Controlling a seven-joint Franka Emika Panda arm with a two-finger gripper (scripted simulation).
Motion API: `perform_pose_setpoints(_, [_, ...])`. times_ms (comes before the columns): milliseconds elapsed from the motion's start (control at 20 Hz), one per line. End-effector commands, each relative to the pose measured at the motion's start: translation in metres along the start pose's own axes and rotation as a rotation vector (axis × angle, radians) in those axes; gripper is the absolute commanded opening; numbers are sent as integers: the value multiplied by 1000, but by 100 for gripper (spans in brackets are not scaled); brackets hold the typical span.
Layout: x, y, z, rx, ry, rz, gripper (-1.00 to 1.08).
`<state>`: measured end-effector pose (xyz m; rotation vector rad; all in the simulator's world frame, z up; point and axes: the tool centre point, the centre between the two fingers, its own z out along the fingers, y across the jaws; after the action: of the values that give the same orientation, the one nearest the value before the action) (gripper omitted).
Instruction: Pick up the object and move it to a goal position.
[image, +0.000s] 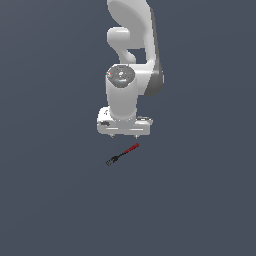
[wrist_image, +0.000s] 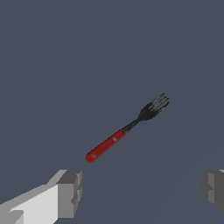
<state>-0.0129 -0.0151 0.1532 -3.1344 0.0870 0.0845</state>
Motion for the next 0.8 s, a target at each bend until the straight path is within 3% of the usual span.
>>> perform_pose_setpoints(0, [0, 0, 0, 0, 0, 0, 100])
perform_pose_setpoints(400, [12, 6, -15, 16, 43, 2, 100])
perform_pose_setpoints(750, [12, 6, -14, 17, 44, 14, 100])
